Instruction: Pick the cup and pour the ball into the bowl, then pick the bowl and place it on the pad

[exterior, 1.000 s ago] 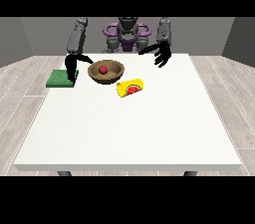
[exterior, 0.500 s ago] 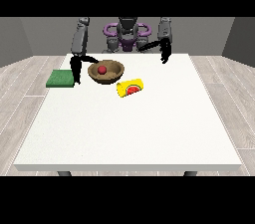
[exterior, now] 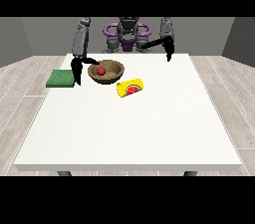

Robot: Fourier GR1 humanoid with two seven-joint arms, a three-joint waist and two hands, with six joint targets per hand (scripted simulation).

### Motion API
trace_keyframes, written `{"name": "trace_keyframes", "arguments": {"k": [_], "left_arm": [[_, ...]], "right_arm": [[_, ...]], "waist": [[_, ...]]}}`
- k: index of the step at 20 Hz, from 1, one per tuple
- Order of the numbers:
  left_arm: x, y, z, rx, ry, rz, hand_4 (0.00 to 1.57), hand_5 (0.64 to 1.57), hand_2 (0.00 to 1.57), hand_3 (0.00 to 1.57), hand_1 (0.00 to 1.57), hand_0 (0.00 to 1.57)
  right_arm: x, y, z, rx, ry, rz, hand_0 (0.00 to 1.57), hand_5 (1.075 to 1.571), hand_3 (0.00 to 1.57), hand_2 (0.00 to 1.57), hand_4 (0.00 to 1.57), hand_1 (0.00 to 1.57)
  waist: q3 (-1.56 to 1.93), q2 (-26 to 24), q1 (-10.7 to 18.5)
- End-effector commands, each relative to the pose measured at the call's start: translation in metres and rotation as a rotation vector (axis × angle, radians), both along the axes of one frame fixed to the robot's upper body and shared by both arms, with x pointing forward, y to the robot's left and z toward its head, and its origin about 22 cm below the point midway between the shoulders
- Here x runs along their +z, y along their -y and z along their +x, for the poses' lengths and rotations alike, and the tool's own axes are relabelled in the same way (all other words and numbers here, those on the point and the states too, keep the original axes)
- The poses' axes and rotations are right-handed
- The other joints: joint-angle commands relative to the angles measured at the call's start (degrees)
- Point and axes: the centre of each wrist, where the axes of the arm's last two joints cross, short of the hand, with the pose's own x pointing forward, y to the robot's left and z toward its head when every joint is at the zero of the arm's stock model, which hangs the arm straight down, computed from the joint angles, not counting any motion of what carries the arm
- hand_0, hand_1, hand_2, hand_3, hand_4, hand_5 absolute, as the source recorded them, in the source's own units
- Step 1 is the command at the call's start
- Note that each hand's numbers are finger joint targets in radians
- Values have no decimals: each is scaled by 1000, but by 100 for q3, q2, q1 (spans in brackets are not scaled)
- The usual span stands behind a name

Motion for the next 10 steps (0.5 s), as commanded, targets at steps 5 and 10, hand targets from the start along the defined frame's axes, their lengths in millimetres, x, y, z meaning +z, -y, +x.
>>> {"name": "trace_keyframes", "arguments": {"k": [5,10], "left_arm": [[-8,-9,-1,16,-54,6,0,1562,0,0,0,0],[-38,-36,-10,25,-113,-13,0,1564,0,0,0,0]], "right_arm": [[-5,-43,13,23,-128,79,0,1538,0,0,292,0],[-14,-78,10,34,-169,74,0,1552,0,0,384,0]], "waist": [[214,-232,124],[213,-464,-119]]}}
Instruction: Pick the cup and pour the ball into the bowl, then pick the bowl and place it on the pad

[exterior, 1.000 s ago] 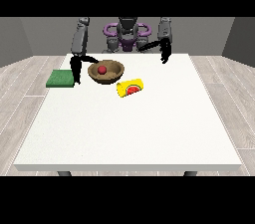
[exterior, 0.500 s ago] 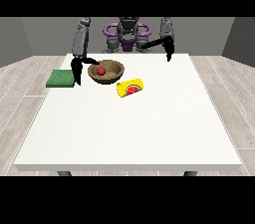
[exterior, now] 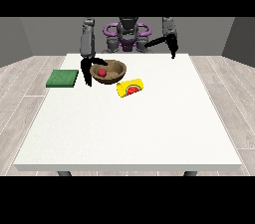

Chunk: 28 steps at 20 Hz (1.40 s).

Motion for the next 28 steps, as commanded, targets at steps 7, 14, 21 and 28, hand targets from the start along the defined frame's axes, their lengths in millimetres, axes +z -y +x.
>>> {"name": "trace_keyframes", "arguments": {"k": [7,14,21,28], "left_arm": [[5,-6,-3,-18,48,-5,0,1567,0,0,0,0],[-5,-37,0,15,-33,-30,0,1570,0,0,0,0],[-31,-67,-5,130,-103,-59,0,1570,0,0,0,0],[-43,-58,-19,130,-139,-37,0,1570,0,0,0,0]], "right_arm": [[-34,2,-25,-71,-251,-181,1571,1556,1571,1571,960,1571],[5,8,7,-124,-320,-254,1571,1554,1571,1571,1025,1571],[42,-8,32,-19,-379,-263,1571,1559,1571,1571,1039,1571],[60,63,25,-67,-419,-267,1571,1562,1571,1571,1060,1571]], "waist": [[25,210,244],[26,-252,118],[32,-699,-477],[36,-890,-441]]}}
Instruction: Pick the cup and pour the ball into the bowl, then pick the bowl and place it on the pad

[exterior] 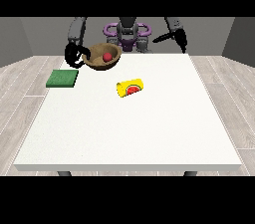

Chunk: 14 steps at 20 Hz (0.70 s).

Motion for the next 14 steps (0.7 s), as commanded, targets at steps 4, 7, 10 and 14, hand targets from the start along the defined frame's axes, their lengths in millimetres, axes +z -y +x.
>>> {"name": "trace_keyframes", "arguments": {"k": [4,7,10,14], "left_arm": [[0,-16,2,75,33,1,0,1569,0,0,0,0],[-15,-3,-9,39,35,1,0,1566,0,0,0,0],[-33,13,-14,36,111,10,0,1565,0,0,0,0],[17,30,10,-3,255,21,0,1565,0,0,0,0]], "right_arm": [[26,58,-7,4,59,14,1571,1560,1571,1571,1062,1571],[20,89,-23,-10,38,36,1571,1560,1571,1571,1062,1571],[37,99,-18,-23,115,72,1571,1557,1571,1571,1067,1571],[74,149,-20,-68,271,113,1571,1561,1571,1571,1047,1571]], "waist": [[6,248,-313],[7,261,-199],[6,647,-225],[11,1574,-91]]}}
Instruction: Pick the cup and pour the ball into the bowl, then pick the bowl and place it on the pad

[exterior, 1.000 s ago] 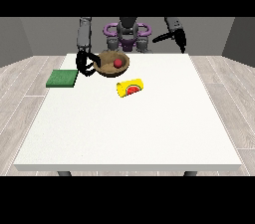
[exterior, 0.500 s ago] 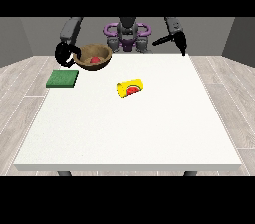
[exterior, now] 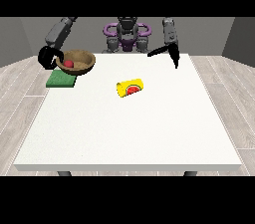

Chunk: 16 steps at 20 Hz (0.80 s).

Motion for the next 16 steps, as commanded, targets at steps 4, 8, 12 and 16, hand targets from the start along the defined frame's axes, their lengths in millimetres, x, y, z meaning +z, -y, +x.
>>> {"name": "trace_keyframes", "arguments": {"k": [4,8,12,16], "left_arm": [[63,43,13,-63,188,22,0,1564,0,0,0,0],[74,40,-3,-48,290,46,0,1563,0,0,0,0],[77,52,-19,-34,317,39,0,1563,0,0,0,0],[100,36,-20,-32,344,56,0,1564,0,0,0,0]], "right_arm": [[44,60,-10,-63,146,-11,1571,1563,1442,1571,1031,1571],[52,99,-38,-102,248,-84,1571,1569,351,1571,1024,1571],[45,100,-40,-114,266,-114,1571,1569,0,1571,1035,1571],[49,102,-38,-101,297,-130,1571,1571,343,1571,1027,1571]], "waist": [[7,1084,344],[13,1515,340],[13,1613,369],[10,1838,237]]}}
